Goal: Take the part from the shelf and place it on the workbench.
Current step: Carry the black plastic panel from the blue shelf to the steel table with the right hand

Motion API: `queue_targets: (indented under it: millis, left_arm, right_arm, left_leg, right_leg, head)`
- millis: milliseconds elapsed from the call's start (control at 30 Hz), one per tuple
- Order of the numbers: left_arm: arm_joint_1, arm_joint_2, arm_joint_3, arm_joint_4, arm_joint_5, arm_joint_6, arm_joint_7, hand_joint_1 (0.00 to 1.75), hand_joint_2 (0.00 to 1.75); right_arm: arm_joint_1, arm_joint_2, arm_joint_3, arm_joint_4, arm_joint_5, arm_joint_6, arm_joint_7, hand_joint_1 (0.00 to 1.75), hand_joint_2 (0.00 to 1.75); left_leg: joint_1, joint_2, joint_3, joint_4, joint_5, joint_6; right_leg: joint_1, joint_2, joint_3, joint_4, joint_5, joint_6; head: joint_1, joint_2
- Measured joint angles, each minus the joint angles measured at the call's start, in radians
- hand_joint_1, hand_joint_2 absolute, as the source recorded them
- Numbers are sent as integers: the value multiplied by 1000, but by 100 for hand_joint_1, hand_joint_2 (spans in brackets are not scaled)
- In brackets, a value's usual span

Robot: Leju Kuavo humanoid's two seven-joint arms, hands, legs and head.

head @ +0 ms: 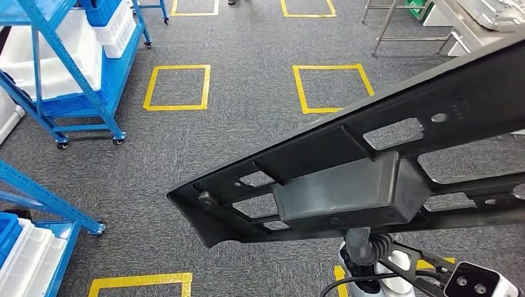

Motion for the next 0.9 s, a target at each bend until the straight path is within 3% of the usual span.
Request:
queue_targets:
  millis: [67,100,167,233,300,333,367,400,433,467,533,600,667,700,767,833,900]
  left_arm:
    - [-2,-2,0,0,-2,-5,-7,0,175]
    - [-2,-3,0,0,-2,-6,-10,0,175]
    - [-5,-4,0,0,-2,-6,-17,0,175]
    - [-9,-6,0,0,-1,-7,-26,0,175]
    - [-9,-7,0,0,-1,-8,-32,0,175]
    - [-7,-7,0,0,-2,-10,-33,0,175]
    - [-5,-7,0,0,-4,-13,-35,0,175]
    - [-3,-7,0,0,-7,-16,-35,0,175]
    - [-3,-7,-1,0,-11,-17,-36,0,175]
    - [-3,-6,-2,0,-15,-19,-38,0,175]
    - [-5,-3,-4,0,-25,-20,-41,0,175]
    - [-6,2,-10,0,-39,-21,-41,0,175]
    - [-9,7,-19,0,-52,-21,-36,0,175]
    - [-12,9,-23,0,-55,-20,-33,0,175]
    - [-18,13,-28,0,-56,-17,-28,0,175]
    - [-17,18,-28,0,-53,-11,-24,0,175]
    - [-12,21,-28,0,-46,-3,-23,0,175]
  right_arm:
    - [-2,1,0,0,0,2,0,175,175]
    - [-2,1,1,0,0,2,0,175,175]
    - [-3,1,1,0,-3,3,0,175,175]
    - [-8,2,2,-2,-6,4,0,175,175]
    - [-14,4,4,-3,-9,4,0,175,175]
    - [-16,6,5,-3,-10,4,0,175,175]
    - [-16,6,6,-3,-10,3,0,175,175]
    - [-16,7,7,-3,-9,2,0,175,175]
    - [-16,7,8,-4,-7,1,0,175,175]
    - [-16,7,10,-7,-3,-3,0,175,175]
    - [-18,7,16,-13,9,-19,0,175,175]
    - [-21,4,25,-22,17,-47,0,175,175]
    - [-26,-5,33,-30,12,-76,0,175,175]
    - [-29,-12,34,-31,5,-87,0,175,175]
    - [-40,-27,37,-34,-10,-100,0,175,175]
    - [-54,-43,45,-35,-26,-105,0,175,175]
    - [-61,-57,55,-32,-44,-103,0,175,175]
  left_leg:
    - [-5,17,4,1,-5,-9]
    - [-6,25,6,1,-7,-14]
    - [-5,39,11,1,-12,-25]
    - [-1,13,2,32,-36,-35]
    - [2,-34,-48,141,-95,-41]
    - [2,-47,-82,211,-124,-44]
    - [2,-52,-111,265,-139,-46]
    - [3,-55,-124,285,-134,-47]
    - [3,-57,-117,263,-108,-47]
    - [5,-65,-93,204,-67,-47]
    - [10,-106,-36,74,-11,-44]
    - [12,-134,-13,22,-3,-36]
    - [9,-120,-12,17,-1,-24]
    - [10,-109,-11,14,3,-17]
    - [11,-87,-10,4,10,-4]
    - [6,-62,-10,0,12,2]
    - [2,-35,-10,0,10,5]
  right_leg:
    - [9,-28,51,-95,24,-14]
    - [14,-31,56,-108,22,-20]
    - [14,-9,56,-114,27,-31]
    - [9,11,63,-125,33,-43]
    - [6,30,67,-130,36,-50]
    - [7,41,67,-129,36,-52]
    - [7,54,67,-129,36,-53]
    - [7,68,67,-127,36,-53]
    - [7,82,68,-125,35,-51]
    - [6,96,68,-121,33,-49]
    - [5,121,65,-110,29,-41]
    - [4,142,55,-103,29,-29]
    - [2,161,49,-106,35,-16]
    - [0,161,46,-104,34,-11]
    - [2,119,23,-60,6,-3]
    - [3,63,-32,54,-54,1]
    - [2,42,-74,146,-84,2]
  head:
    - [0,0]
    - [0,0]
    - [0,0]
    - [0,0]
    - [0,0]
    - [0,0]
    - [0,0]
    - [0,0]
    - [0,0]
    - [0,0]
    - [0,0]
    - [0,0]
    - [0,0]
    - [0,0]
    - [0,0]
    - [0,0]
    - [0,0]
